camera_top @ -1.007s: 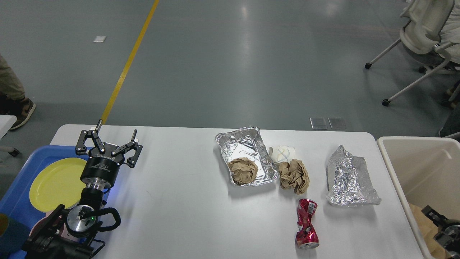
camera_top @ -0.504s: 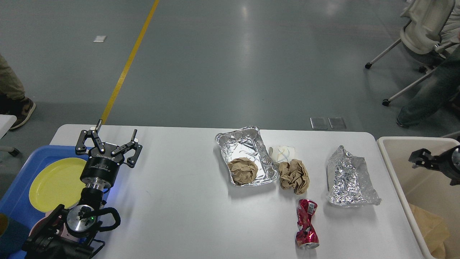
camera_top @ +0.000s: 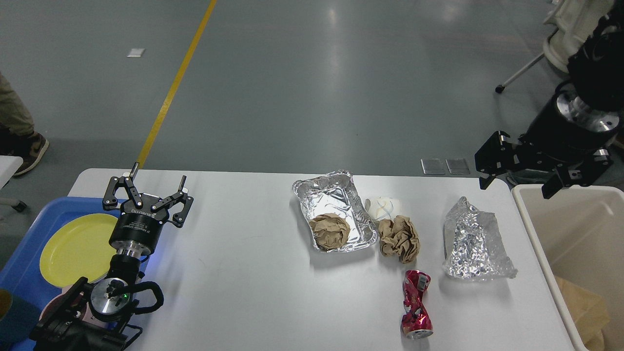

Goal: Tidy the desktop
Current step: 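Move the right gripper over the crumpled foil wad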

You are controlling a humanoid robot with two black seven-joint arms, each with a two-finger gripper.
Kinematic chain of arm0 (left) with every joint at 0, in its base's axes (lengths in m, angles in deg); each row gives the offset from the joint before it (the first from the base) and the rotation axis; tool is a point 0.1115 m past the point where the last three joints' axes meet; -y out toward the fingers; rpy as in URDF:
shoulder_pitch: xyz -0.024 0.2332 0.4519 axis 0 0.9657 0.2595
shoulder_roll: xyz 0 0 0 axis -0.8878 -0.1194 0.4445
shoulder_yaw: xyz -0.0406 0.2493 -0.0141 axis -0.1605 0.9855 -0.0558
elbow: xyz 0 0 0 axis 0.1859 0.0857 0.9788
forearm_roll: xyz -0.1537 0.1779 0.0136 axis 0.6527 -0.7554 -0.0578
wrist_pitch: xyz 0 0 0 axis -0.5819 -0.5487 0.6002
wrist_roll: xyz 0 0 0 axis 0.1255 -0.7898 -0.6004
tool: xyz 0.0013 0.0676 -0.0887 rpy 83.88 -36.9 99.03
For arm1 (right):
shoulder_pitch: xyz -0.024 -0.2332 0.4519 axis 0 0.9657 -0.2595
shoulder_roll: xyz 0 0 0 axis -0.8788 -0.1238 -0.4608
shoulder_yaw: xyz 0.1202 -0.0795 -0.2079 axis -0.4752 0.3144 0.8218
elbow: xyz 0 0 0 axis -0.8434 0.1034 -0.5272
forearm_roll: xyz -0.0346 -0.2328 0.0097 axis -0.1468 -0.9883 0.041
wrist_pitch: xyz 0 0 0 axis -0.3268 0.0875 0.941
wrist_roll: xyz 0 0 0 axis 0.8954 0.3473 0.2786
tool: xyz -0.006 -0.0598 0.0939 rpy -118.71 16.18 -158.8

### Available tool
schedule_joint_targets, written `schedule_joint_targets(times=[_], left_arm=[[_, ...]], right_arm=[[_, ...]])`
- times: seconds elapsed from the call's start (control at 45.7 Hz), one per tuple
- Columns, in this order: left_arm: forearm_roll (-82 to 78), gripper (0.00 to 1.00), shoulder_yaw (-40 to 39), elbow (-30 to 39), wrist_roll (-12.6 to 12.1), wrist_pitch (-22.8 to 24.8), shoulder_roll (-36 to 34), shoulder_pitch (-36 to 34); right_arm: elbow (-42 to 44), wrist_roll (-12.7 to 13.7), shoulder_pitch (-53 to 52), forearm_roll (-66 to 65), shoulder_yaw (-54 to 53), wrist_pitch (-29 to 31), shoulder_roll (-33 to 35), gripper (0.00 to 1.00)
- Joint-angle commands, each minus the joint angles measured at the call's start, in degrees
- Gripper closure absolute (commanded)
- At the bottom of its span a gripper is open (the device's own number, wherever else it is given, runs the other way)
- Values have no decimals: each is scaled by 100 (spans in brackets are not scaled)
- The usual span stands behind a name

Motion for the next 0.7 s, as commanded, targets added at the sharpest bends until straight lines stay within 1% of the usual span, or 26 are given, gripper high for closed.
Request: schedule_joint_targets(times=[0.0, 0.088, 0.153, 0.263, 0.525, 0.679], left_arm=[[0, 4, 0, -9, 0, -3, -2, 0], [0, 4, 0, -9, 0, -3, -2, 0], [0, 4, 0, 0, 0, -3, -2, 0], [0, 4, 0, 0, 0, 6, 7, 0], [0, 4, 0, 0, 0, 33, -2, 0], [0, 4, 0, 0, 0, 33, -2, 0]], right_arm=[[-950, -2, -980, 10, -267, -49, 36, 0], [-1390, -2, -1314, 36, -425, -119, 27, 0], [-1513, -2, -1368, 63, -566, -224, -8, 0], [-1628, -2, -1376, 116, -602, -576, 1, 0], [-1575, -2, -1192, 98, -549, -743, 194, 0], [-1356, -2, -552, 10, -619, -1252, 273, 0]])
